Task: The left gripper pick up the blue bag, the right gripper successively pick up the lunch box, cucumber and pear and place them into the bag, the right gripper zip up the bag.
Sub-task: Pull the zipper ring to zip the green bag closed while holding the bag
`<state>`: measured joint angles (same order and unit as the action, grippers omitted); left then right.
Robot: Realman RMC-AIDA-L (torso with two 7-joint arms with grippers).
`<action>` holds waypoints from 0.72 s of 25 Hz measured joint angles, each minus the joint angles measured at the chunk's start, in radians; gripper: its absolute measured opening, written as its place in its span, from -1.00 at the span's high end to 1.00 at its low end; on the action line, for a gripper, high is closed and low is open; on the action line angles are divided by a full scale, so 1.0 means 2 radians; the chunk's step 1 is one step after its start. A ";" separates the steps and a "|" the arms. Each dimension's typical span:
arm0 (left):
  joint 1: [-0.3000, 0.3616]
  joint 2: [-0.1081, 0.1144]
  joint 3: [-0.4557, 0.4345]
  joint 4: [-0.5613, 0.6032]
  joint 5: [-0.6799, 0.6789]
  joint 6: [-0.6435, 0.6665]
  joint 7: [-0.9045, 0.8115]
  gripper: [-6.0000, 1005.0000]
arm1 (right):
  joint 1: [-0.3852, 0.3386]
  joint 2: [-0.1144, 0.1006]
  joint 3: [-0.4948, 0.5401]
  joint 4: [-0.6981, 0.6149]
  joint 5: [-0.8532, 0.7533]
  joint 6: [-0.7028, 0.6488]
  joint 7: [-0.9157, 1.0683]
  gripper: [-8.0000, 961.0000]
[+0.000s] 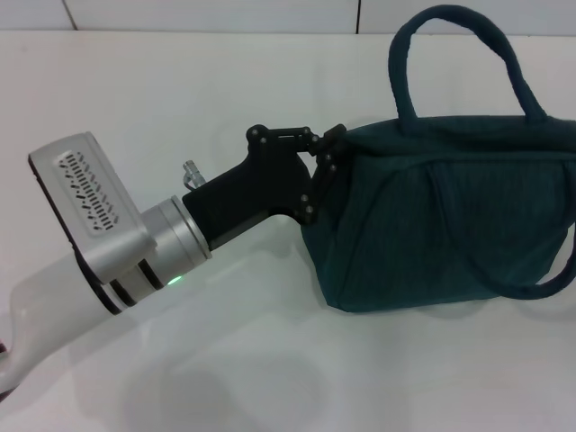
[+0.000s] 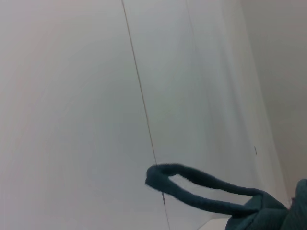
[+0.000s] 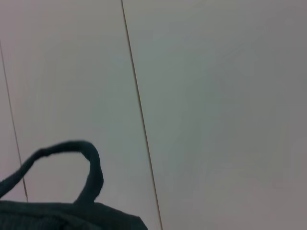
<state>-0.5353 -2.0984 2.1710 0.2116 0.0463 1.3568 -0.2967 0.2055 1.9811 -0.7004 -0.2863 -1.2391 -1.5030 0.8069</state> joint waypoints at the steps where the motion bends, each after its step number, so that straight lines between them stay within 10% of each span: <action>1: 0.000 0.000 0.000 0.000 0.000 0.000 -0.001 0.89 | -0.001 0.000 0.000 0.000 -0.001 0.001 0.000 0.95; 18: 0.000 0.000 0.003 0.001 0.000 0.005 0.004 0.89 | -0.002 0.005 0.007 -0.005 -0.001 0.000 0.004 0.87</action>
<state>-0.5360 -2.0984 2.1764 0.2144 0.0472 1.3663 -0.2879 0.2019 1.9913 -0.6860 -0.2971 -1.2420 -1.5034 0.8150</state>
